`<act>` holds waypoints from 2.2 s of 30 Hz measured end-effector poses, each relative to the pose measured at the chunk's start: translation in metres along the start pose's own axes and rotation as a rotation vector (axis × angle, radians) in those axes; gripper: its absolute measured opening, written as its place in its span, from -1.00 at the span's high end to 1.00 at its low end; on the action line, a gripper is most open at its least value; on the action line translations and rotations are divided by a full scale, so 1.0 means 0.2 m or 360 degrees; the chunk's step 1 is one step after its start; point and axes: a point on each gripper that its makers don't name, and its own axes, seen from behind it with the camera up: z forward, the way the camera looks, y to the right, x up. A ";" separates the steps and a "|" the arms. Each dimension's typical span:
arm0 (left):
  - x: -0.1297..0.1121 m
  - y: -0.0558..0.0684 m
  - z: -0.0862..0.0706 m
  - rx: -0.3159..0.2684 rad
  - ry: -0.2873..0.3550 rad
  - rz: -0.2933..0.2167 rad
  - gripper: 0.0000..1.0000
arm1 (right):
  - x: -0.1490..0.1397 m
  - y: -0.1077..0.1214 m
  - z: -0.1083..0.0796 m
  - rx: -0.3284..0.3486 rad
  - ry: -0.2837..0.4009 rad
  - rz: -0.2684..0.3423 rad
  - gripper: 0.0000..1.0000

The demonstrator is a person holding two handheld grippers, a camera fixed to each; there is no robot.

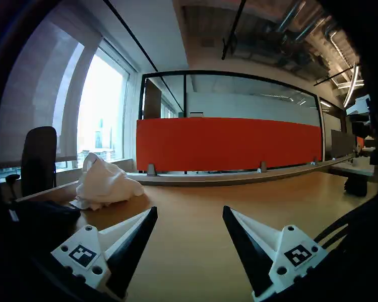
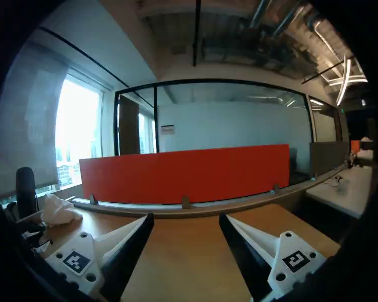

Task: Fold towel

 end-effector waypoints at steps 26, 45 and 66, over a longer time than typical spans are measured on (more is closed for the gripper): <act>-0.01 0.01 -0.01 -0.0008 -0.0002 0.0004 -0.92 | 0.02 0.11 -0.02 -0.0057 0.0042 -0.0074 -1.00; -0.03 0.01 0.00 -0.0008 0.0000 0.0004 -0.93 | -0.24 0.22 -0.01 -0.0071 0.0010 -0.0052 -1.00; -0.03 0.02 0.00 -0.0007 0.0001 0.0003 -0.92 | -0.60 0.31 -0.01 -0.0037 0.0046 -0.0052 -1.00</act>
